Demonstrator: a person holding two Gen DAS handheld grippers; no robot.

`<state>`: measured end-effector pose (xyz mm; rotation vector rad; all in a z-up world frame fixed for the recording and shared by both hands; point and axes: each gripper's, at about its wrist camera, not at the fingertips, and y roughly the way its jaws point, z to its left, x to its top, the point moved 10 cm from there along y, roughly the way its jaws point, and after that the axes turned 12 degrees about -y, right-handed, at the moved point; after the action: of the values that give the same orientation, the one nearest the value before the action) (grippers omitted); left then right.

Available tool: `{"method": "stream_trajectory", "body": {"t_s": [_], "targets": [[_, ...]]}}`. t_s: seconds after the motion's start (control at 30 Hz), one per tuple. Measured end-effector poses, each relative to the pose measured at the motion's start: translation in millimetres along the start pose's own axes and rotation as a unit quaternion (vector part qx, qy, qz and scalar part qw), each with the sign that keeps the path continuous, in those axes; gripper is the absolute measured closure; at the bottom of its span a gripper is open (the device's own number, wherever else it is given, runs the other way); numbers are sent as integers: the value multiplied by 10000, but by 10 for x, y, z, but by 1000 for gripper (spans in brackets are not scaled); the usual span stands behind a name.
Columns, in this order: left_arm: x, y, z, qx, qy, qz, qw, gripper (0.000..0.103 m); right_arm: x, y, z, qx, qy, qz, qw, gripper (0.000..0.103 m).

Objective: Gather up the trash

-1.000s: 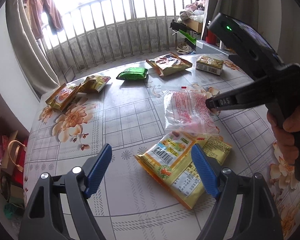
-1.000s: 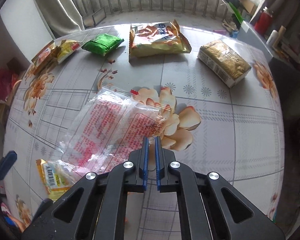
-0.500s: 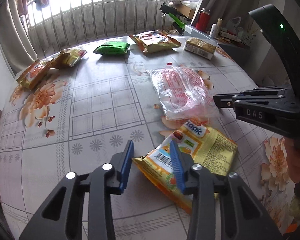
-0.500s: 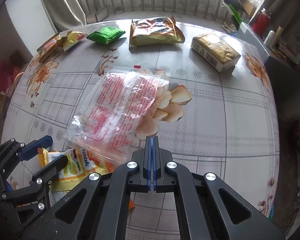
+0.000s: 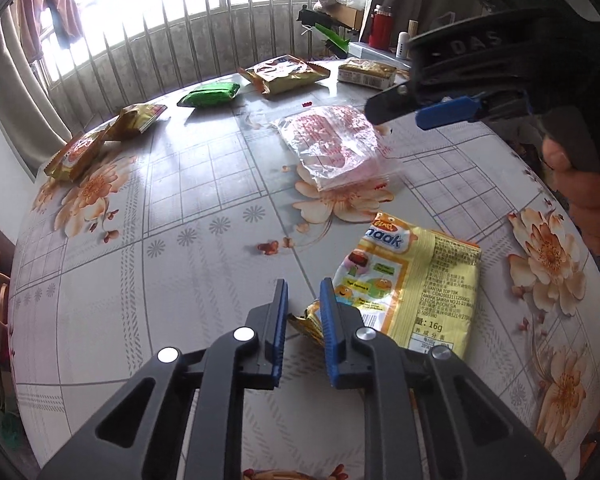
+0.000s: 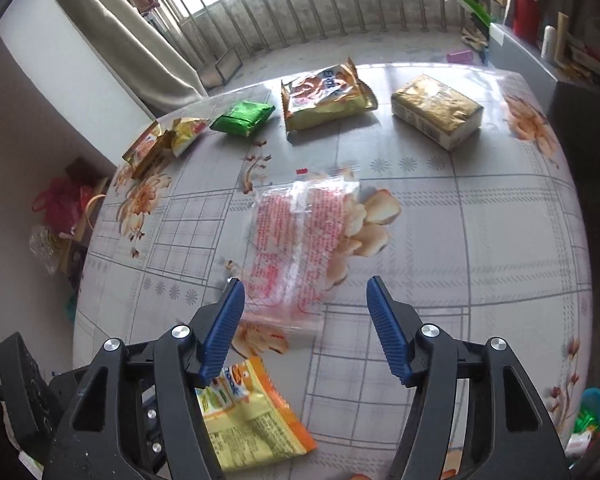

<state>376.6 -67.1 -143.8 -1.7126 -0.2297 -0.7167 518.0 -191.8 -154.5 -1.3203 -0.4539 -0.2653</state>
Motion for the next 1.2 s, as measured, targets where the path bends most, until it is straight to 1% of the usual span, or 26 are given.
{"method": "stream_trajectory", "body": {"t_s": [0.03, 0.1, 0.17, 0.23, 0.3, 0.33, 0.37, 0.4, 0.43, 0.47, 0.53, 0.57, 0.67, 0.8, 0.93, 1.07, 1.13, 1.2], "targets": [[-28, -24, 29, 0, -28, 4, 10000, 88, 32, 77, 25, -58, -62, 68, 9999, 36], [-85, -70, 104, 38, -87, 19, 10000, 88, 77, 253, 89, -124, -180, 241, 9995, 35], [-159, -133, 205, 82, -207, 32, 9997, 88, 49, 404, 118, -227, -269, 410, 9985, 35], [-234, -203, 343, 193, -345, 13, 9992, 88, 47, 445, 155, -522, -573, 355, 9964, 35], [-305, -273, 492, 333, -489, -21, 9982, 88, -7, 444, 184, -859, -906, 372, 9915, 44], [-340, -308, 572, 420, -575, -43, 9975, 89, -42, 424, 178, -1035, -1034, 363, 9886, 52], [-378, -343, 636, 484, -659, -63, 9966, 89, -78, 398, 179, -1055, -1079, 346, 9879, 60], [-405, -372, 677, 517, -726, -70, 9960, 89, -120, 365, 173, -1042, -1076, 349, 9881, 66], [-437, -400, 709, 544, -789, -77, 9954, 89, -170, 325, 160, -1071, -1074, 371, 9877, 73], [-471, -430, 718, 569, -830, -85, 9949, 89, -229, 289, 160, -1052, -1085, 397, 9877, 82], [-544, -483, 704, 577, -857, -108, 9946, 89, -349, 214, 162, -1073, -1193, 414, 9862, 92], [-574, -509, 678, 590, -863, -120, 9945, 89, -417, 169, 153, -1164, -1255, 423, 9843, 94], [-650, -579, 571, 654, -856, -200, 9940, 89, -646, 42, 159, -1265, -1349, 444, 9817, 96], [-757, -659, 421, 535, -964, -239, 9936, 89, -1064, -213, 83, -1127, -1102, 455, 9865, 97], [-884, -710, 266, 316, -1195, -195, 9921, 88, -1634, -572, -25, -960, -582, 366, 9930, 97], [-1010, -780, 118, 91, -1484, -146, 9888, 88, -2128, -858, -30, -740, -40, 150, 9971, 97], [-1080, -822, 38, -37, -1617, -121, 9868, 88, -2319, -964, -12, -551, 310, 6, 9980, 97], [-1155, -869, -35, -228, -1805, -62, 9833, 88, -2424, -1057, -17, -440, 585, -151, 9972, 95]]}}
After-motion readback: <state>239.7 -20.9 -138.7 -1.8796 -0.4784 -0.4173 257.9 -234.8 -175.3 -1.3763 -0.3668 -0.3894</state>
